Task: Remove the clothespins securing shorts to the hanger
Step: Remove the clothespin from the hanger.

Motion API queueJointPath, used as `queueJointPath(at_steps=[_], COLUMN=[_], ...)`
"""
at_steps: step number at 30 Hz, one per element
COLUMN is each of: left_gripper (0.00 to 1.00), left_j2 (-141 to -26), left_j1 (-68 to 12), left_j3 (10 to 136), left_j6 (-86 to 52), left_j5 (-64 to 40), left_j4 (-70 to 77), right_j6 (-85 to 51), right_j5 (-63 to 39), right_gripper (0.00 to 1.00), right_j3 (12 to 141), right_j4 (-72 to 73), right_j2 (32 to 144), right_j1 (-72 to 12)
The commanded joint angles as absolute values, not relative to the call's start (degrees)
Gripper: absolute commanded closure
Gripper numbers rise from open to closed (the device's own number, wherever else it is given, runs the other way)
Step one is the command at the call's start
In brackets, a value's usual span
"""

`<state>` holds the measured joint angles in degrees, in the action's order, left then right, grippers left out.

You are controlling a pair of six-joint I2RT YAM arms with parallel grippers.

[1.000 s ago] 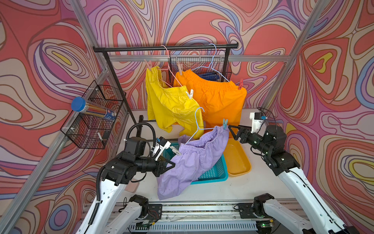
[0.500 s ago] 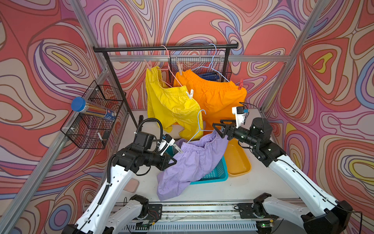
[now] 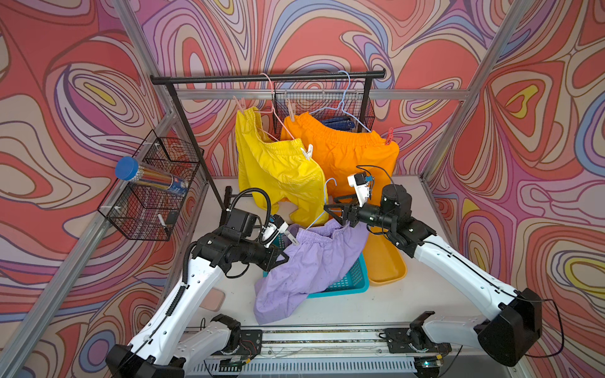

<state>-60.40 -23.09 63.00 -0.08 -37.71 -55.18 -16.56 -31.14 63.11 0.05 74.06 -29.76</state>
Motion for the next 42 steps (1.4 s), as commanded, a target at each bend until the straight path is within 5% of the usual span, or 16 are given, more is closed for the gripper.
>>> queueJointPath(at_steps=[1, 15, 22, 25, 35, 42], left_gripper=[1.00, 1.00, 1.00, 0.90, 0.30, 0.05], left_j2=[-61.51, -60.66, -59.39, -58.19, -51.61, -50.28], left_j1=[-25.26, -25.84, -25.84, -25.90, -25.76, -25.76], left_j3=[64.84, 63.72, 64.97, 64.97, 61.54, 61.54], left_j6=[2.02, 1.43, -1.89, -4.01, -10.07, -11.41], left_j5=[-36.03, -35.73, -38.25, -41.48, -43.85, -39.46], left_j4=[-53.19, -51.21, -50.62, -48.44, -40.45, -38.10], right_j6=[-14.87, -12.65, -12.24, -12.47, -14.23, -15.57], right_j5=[-32.03, -29.18, -28.85, -28.74, -28.43, -29.42], right_gripper=[0.32, 0.87, 1.00, 1.00, 1.00, 1.00], right_j3=[65.01, 65.04, 63.79, 61.96, 59.82, 58.18], right_j4=[1.59, -0.97, -0.21, 2.03, 4.64, 6.59], right_j2=[75.75, 77.08, 76.69, 75.69, 74.11, 73.30], right_j1=[-30.95, -31.75, -31.74, -31.73, -31.80, -31.75])
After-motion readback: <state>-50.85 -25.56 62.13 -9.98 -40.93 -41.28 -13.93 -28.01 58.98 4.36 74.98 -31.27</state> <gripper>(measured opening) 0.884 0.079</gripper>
